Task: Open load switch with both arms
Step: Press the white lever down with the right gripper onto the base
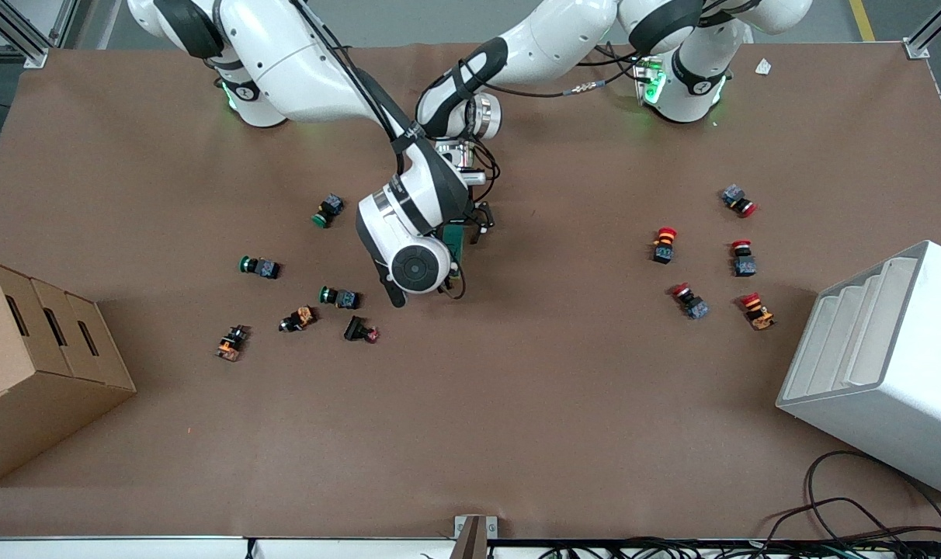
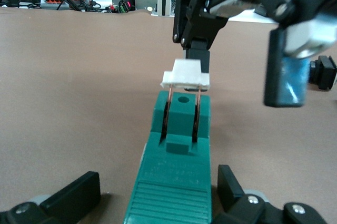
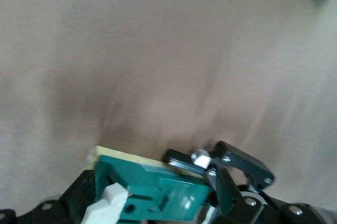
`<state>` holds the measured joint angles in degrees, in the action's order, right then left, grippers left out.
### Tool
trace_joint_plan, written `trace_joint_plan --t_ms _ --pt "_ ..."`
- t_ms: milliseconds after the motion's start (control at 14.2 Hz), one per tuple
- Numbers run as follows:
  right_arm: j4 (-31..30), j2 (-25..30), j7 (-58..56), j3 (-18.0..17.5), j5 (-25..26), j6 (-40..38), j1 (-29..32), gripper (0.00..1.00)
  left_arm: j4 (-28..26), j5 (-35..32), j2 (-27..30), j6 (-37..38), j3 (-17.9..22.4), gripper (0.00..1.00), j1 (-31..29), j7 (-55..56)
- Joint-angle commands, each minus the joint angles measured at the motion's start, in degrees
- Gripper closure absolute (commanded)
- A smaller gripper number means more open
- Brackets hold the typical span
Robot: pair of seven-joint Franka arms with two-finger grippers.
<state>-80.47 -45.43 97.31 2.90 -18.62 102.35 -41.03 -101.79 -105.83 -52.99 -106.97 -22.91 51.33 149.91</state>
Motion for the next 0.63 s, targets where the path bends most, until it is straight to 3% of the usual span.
trace_joint_plan --t_ms 0,561 --pt "0.1 1.0 0.7 -0.1 -1.4 -5.6 -1.3 0.00 0.0 -0.1 -2.2 -1.0 0.4 0.00 0.0 1.6" --pt "-0.1 0.5 0.9 -2.6 -1.2 -9.0 -4.5 0.00 0.2 -0.1 -2.1 -1.0 0.4 0.00 -0.2 1.7"
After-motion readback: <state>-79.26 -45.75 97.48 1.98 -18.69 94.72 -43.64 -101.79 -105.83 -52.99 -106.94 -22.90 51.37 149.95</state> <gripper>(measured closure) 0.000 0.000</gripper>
